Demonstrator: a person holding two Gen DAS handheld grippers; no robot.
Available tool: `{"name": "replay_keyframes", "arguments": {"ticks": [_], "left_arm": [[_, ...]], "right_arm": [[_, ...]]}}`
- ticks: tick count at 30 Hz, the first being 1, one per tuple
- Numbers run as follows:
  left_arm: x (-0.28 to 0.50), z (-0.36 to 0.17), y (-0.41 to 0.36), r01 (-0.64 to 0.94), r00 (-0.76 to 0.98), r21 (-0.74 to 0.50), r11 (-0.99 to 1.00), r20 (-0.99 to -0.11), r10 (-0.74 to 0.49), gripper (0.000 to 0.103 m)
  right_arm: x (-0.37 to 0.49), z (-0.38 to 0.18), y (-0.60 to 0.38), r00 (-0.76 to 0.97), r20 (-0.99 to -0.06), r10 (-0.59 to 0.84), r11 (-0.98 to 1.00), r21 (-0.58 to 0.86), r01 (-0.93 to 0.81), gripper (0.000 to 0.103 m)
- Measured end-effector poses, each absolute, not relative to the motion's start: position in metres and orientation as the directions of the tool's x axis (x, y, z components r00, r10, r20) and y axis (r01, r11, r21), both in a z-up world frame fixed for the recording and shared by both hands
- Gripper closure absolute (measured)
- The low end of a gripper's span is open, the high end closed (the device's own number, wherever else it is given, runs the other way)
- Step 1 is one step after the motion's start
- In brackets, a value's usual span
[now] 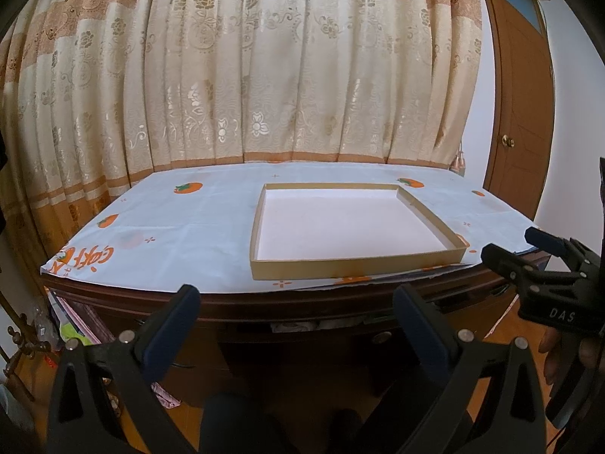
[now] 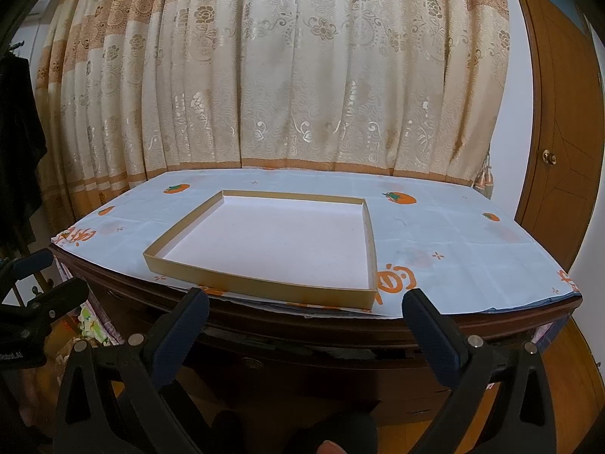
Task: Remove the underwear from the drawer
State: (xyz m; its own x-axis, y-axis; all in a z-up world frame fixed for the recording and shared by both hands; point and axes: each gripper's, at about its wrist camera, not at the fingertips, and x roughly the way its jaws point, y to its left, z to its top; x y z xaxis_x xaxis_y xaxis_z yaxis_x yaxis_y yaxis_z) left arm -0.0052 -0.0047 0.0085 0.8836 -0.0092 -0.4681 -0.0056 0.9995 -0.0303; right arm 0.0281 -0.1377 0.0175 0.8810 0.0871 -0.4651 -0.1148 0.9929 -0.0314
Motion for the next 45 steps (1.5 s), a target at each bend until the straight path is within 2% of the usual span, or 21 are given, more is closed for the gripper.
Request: {"name": "replay_keyframes", "arguments": {"ticks": [45], "left_arm": [[-0.0067, 0.0057, -0.0035, -0.005, 0.883, -0.029, 1.0, -0.469, -0.009, 0.0]], "right_arm": [[0.0294, 0.0173, -0.1374, 0.886, -0.454, 0.1, 0.992, -0.029, -0.126, 0.0]]}}
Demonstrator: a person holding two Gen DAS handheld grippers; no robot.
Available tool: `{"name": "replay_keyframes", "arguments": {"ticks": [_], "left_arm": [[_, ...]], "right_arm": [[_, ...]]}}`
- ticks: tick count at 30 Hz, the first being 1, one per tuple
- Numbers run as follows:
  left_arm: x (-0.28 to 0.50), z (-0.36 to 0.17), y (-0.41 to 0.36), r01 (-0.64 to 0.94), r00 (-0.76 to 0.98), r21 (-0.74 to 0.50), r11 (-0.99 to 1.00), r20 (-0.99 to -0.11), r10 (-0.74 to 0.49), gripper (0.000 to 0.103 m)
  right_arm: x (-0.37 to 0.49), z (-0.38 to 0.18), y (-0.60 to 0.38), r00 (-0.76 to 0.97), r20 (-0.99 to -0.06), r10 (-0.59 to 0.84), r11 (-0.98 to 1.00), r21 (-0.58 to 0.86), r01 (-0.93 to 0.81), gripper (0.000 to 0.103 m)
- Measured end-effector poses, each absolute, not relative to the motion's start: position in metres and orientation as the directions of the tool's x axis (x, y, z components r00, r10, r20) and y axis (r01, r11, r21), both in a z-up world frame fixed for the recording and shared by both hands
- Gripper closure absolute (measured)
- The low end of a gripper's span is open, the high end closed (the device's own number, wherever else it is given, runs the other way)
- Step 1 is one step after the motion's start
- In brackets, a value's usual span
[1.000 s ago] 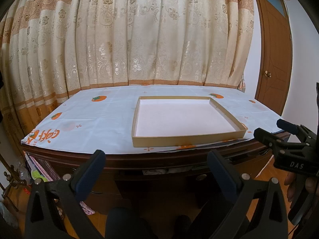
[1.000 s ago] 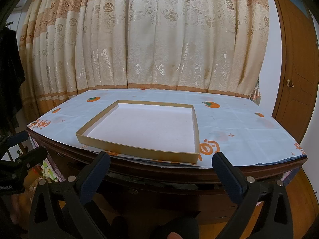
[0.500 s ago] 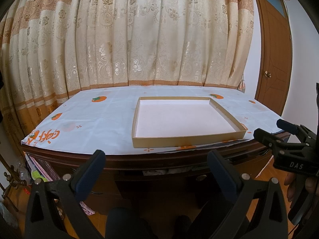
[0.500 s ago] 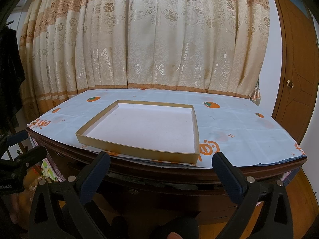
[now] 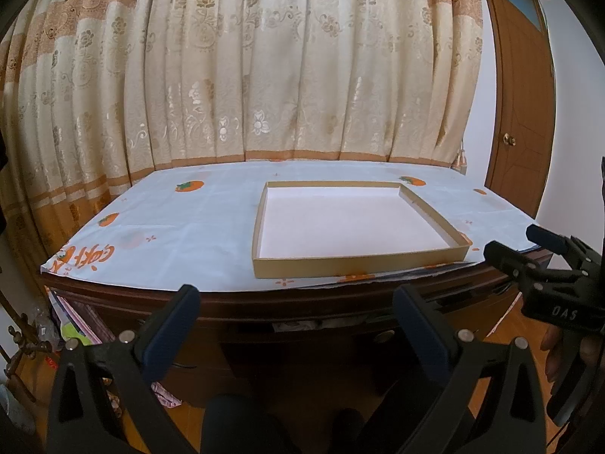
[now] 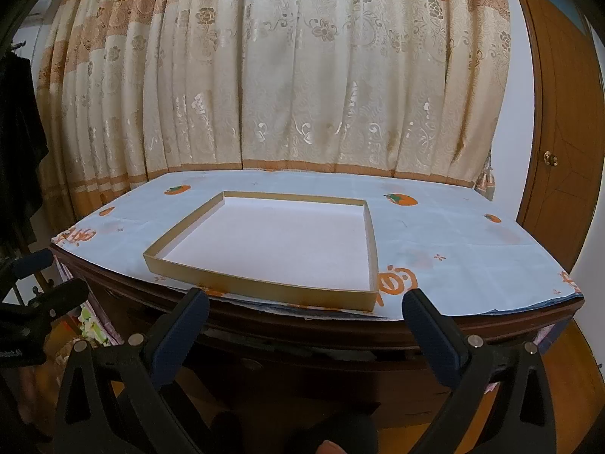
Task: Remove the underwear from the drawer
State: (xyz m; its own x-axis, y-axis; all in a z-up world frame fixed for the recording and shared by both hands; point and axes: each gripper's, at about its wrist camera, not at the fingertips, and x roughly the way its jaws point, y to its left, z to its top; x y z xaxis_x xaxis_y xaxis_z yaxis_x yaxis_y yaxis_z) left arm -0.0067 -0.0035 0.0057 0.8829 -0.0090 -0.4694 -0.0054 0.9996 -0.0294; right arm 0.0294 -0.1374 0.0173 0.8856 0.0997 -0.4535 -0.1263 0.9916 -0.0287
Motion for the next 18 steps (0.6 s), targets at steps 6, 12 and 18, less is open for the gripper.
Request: {"name": "replay_keyframes", "arguments": {"ticks": [6, 12, 18], "left_arm": [[-0.001, -0.002, 0.002, -0.012, 0.875, -0.03, 0.999, -0.484, -0.004, 0.0], [0.011, -0.017, 0.007, -0.023, 0.861, -0.022, 0.999, -0.509, 0.008, 0.0], [0.02, -0.033, 0.016, -0.039, 0.853, -0.011, 0.999, -0.521, 0.028, 0.0]], "right_arm": [[0.032, 0.008, -0.138, 0.894, -0.426, 0.139, 0.987, -0.017, -0.162, 0.0], [0.041, -0.01, -0.133, 0.923, -0.328, 0.203, 0.973, -0.038, -0.228, 0.0], [0.051, -0.043, -0.122, 0.952, -0.178, 0.251, 0.949, -0.146, -0.278, 0.0]]}}
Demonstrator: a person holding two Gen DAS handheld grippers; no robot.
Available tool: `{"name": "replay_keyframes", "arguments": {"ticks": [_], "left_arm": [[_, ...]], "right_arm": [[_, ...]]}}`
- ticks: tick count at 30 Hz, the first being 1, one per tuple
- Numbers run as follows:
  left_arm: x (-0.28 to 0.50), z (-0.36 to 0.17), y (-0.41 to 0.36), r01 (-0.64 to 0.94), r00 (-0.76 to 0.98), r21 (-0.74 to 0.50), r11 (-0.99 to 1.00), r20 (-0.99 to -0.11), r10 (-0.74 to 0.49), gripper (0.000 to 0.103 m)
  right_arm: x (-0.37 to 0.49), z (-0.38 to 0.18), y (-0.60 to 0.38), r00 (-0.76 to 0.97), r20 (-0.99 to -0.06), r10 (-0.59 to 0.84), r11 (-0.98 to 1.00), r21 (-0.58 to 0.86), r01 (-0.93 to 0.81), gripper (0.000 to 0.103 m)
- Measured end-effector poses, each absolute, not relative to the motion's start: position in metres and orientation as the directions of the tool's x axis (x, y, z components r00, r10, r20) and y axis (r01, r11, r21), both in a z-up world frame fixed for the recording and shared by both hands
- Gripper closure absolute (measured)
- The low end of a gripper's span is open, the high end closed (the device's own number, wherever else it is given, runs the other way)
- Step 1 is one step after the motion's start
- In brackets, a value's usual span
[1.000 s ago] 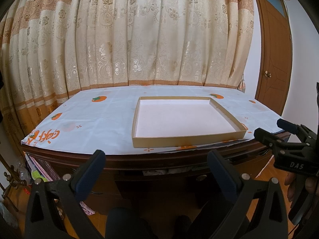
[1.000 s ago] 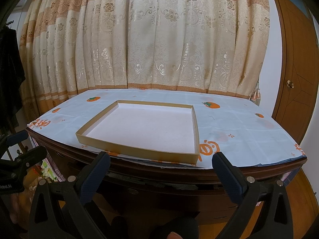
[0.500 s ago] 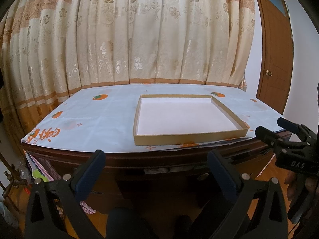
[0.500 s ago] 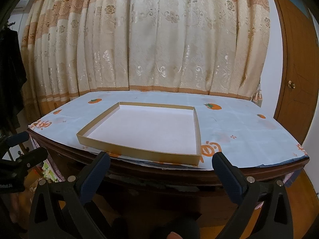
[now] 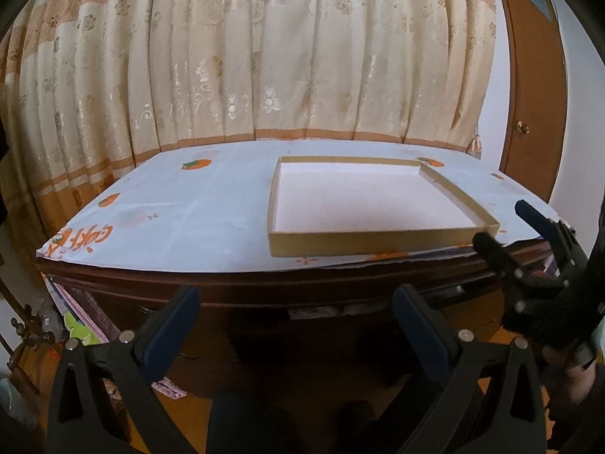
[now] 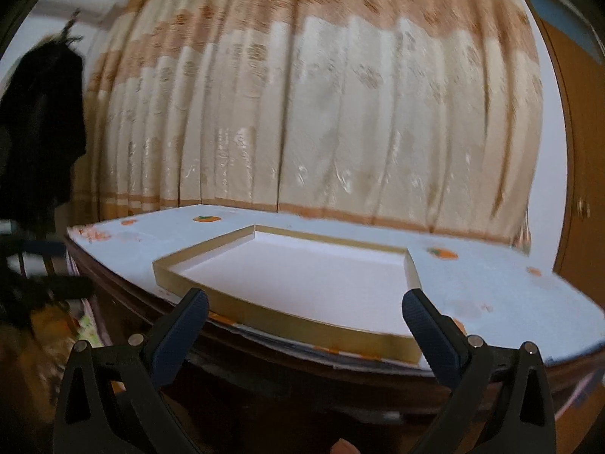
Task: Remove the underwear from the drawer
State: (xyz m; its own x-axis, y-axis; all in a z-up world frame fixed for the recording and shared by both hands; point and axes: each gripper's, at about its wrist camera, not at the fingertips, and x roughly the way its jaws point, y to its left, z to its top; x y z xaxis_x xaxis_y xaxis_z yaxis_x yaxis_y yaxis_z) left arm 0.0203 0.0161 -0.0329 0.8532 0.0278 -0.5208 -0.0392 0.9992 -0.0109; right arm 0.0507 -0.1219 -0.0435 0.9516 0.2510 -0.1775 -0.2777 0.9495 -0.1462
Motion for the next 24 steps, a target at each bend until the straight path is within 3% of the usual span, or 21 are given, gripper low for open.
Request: {"name": "replay_keyframes", "arguments": {"ticks": [3, 10, 24], "left_arm": [[0.024, -0.039, 0.019, -0.048, 0.85, -0.007, 0.999, -0.525, 0.037, 0.0], [0.03, -0.047, 0.023, -0.05, 0.861, 0.008, 0.999, -0.507, 0.047, 0.0], [0.043, -0.053, 0.022, -0.041, 0.855, 0.021, 0.999, -0.517, 0.046, 0.0]], "right_arm": [[0.048, -0.062, -0.107, 0.956, -0.091, 0.279, 0.92, -0.262, -0.293, 0.0], [0.055, -0.098, -0.085, 0.933, -0.056, 0.355, 0.854, -0.386, -0.348, 0.0], [0.072, -0.128, -0.09, 0.925, -0.018, 0.38, 0.818, -0.461, -0.345, 0.0]]}}
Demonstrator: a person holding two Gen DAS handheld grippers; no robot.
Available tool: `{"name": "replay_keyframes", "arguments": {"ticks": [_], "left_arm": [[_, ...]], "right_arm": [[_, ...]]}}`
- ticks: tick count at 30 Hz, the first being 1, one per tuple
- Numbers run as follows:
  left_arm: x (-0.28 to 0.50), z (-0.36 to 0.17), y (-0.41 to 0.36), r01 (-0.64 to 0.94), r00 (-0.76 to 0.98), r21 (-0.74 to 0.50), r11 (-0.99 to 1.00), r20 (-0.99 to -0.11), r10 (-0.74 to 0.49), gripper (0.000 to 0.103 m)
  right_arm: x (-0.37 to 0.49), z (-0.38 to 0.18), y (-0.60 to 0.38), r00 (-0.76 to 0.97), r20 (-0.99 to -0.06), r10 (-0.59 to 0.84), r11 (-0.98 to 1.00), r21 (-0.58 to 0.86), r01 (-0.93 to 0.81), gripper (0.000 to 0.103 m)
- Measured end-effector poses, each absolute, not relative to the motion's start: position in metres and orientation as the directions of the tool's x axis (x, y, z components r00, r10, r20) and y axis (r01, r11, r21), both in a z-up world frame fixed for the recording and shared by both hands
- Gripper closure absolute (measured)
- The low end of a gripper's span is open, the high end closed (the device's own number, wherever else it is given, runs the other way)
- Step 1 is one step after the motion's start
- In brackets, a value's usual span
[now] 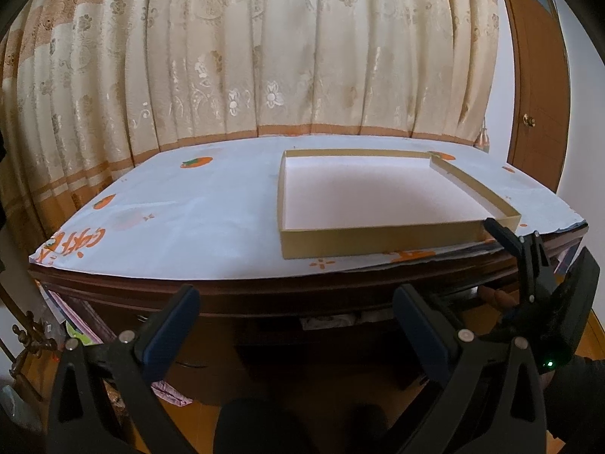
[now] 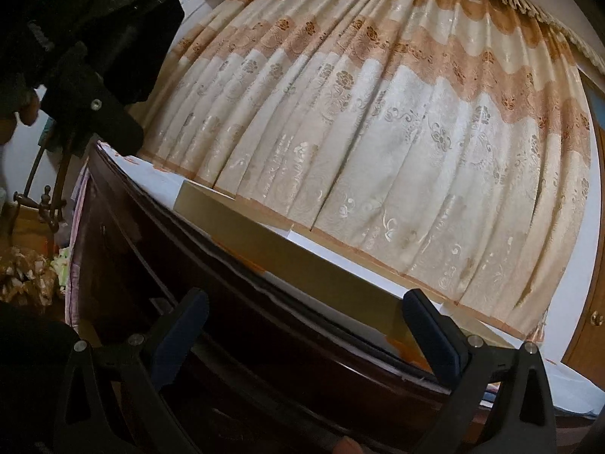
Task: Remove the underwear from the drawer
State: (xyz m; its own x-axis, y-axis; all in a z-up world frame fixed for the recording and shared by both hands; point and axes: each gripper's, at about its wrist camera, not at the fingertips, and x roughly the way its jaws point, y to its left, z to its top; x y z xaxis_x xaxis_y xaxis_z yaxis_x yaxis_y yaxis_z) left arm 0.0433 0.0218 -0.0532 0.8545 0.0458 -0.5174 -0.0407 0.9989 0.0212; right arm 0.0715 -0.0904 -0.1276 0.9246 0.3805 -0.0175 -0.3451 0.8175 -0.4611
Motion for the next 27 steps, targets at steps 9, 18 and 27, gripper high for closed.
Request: {"name": "replay_keyframes", "arguments": {"ticks": [9, 18, 27], "left_arm": [[0.049, -0.058, 0.018, -0.026, 0.842, 0.02, 0.999, -0.538, 0.032, 0.0], [0.043, -0.055, 0.015, -0.008, 0.843, 0.023, 1.0, -0.538, 0.02, 0.0], [0.034, -0.049, 0.019, -0.007, 0.853, 0.022, 1.0, -0.522, 0.017, 0.0]], "right_arm": [[0.078, -0.129, -0.094, 0.93, -0.053, 0.365, 0.796, -0.5, -0.341, 0.0], [0.072, -0.125, -0.097, 0.929, -0.084, 0.36, 0.802, -0.481, -0.354, 0.0], [0.063, -0.123, -0.098, 0.927, -0.112, 0.358, 0.807, -0.463, -0.368, 0.0]]}}
